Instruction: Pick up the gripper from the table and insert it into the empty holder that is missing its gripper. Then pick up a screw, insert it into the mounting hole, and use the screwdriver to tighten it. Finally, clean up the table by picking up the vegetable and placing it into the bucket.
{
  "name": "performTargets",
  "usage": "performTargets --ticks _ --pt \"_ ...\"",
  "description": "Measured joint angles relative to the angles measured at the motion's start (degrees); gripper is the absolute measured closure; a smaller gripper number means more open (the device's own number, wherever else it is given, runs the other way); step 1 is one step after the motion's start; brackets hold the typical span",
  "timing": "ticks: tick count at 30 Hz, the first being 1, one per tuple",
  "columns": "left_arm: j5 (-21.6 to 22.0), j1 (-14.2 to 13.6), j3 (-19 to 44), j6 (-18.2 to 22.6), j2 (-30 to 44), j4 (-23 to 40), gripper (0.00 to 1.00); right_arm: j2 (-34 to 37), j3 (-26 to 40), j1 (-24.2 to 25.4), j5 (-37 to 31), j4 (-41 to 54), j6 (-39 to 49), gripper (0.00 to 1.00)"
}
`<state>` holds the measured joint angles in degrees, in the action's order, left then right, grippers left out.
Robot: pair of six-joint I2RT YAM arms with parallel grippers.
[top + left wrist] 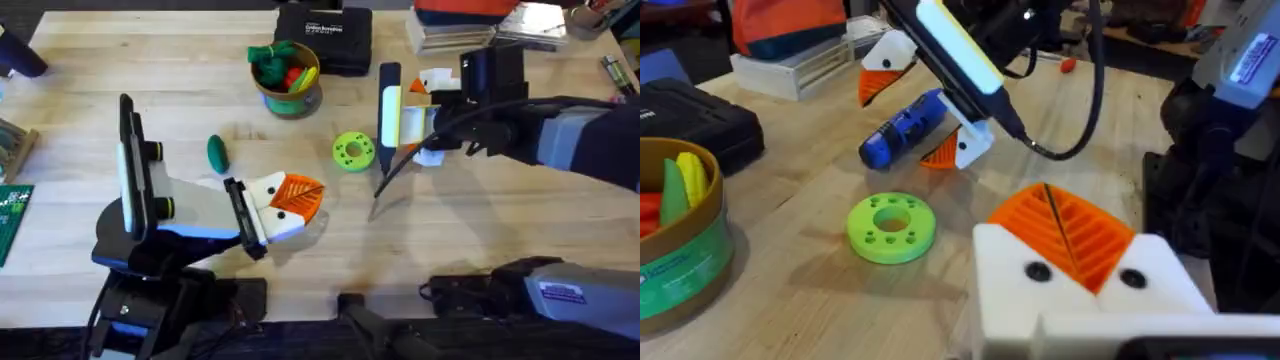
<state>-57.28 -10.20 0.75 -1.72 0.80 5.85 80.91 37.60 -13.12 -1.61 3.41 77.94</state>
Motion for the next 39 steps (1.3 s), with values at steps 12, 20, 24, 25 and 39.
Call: performTargets --ticks 12,20,24,25,39 --pt "0.02 0.0 0.0 -0.02 -0.02 0.0 0.996 -9.42 -0.06 -5.85 0.05 4.74 -27.54 0.008" --pt "0.02 0.0 0.0 -0.06 0.0 0.0 0.037 -23.74 -0.02 -5.89 3.15 5.65 -48.11 0.008" --pt "0.62 0.0 -0.01 -0.01 -0.02 -0.48 0.015 -27.22 0.09 -5.89 5.92 5.67 -52.22 0.008" --pt "1.17 0.0 -0.14 -0.11 -0.01 -1.78 0.015 -27.59 0.09 -5.89 6.48 5.67 -53.13 0.008" --pt "18.8 0.0 21.36 -3.64 6.68 25.22 0.015 -27.65 0.09 -5.89 8.15 6.0 -55.97 0.008"
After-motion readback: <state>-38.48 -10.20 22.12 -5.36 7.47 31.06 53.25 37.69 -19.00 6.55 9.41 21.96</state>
